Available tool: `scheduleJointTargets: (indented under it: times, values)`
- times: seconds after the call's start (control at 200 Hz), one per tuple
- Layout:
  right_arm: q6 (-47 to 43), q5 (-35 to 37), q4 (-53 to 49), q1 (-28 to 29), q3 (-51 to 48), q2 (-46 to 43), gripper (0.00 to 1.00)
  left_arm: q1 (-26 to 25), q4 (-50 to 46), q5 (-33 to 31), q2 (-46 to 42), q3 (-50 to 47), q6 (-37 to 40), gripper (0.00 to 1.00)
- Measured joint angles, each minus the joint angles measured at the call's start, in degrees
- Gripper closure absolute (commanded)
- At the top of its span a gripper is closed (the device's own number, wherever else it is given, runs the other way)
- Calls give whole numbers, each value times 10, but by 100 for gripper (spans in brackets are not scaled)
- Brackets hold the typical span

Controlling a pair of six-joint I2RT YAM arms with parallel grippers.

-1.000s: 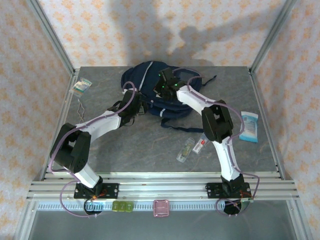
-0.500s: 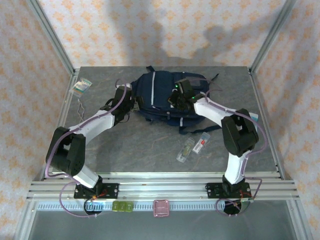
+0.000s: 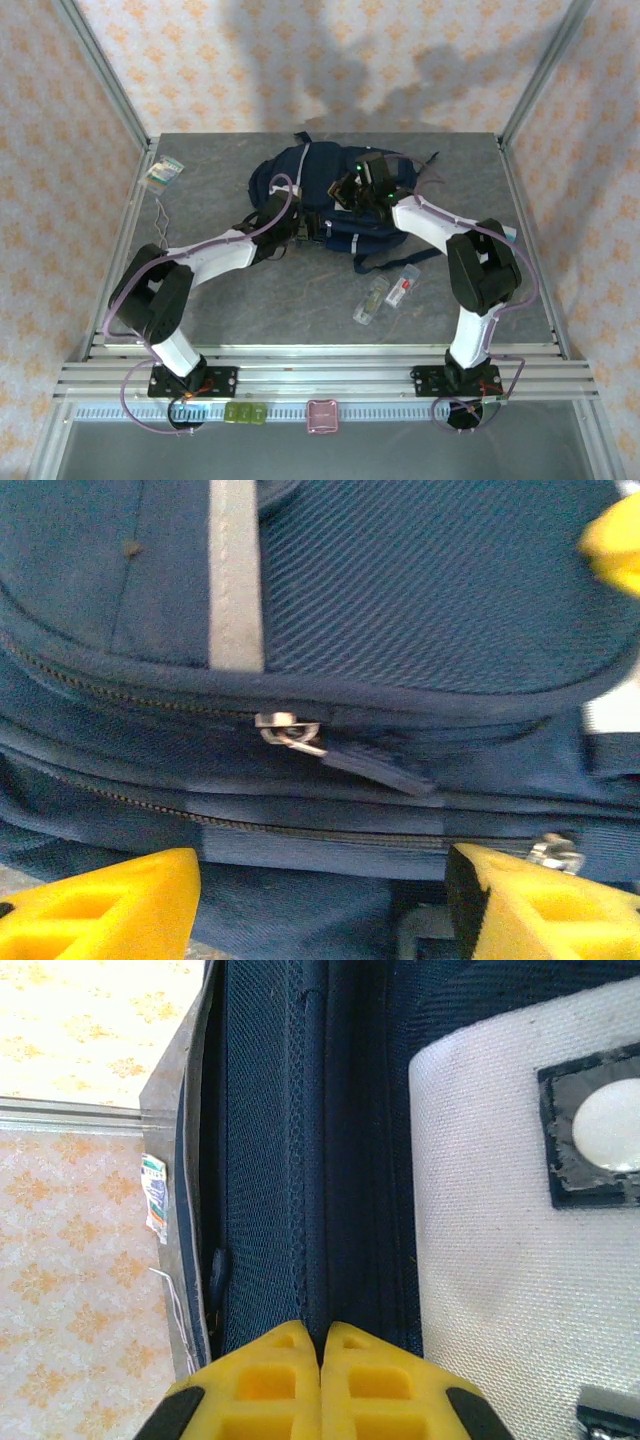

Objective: Pack the student bag

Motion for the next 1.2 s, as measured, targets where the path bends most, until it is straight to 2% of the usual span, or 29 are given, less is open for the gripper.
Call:
scheduleJointTargets:
  times: [0.215,0.561,0.651,0.721,0.801,0.981,1.136,1.176,1.201]
  values:
    - [0,0,5,0,0,0,100,0,-1,-30,16,15,-2,32]
    - [2,0,29,0,-13,0,100,20,47,-2,16,10,-17,30]
    - [2,0,32,0,-14,0,100,21,42,-7,19,15,-20,33]
    - [2,0,34,0,-16,0,100,20,19,-24,36,36,-26,47]
    - [2,2,35,0,-19,0,100,22,6,-45,53,52,-42,55]
    - [4,2,45,4,-28,0,100,40,-9,-66,38,39,-67,57]
    - [8,2,50,4,-28,0,100,94,-40,-104,-24,-10,-78,63]
    - [9,2,50,4,-29,0,100,106,-48,-111,-38,-15,-76,62]
    - [9,2,51,4,-29,0,100,111,-49,-113,-45,-17,-74,59]
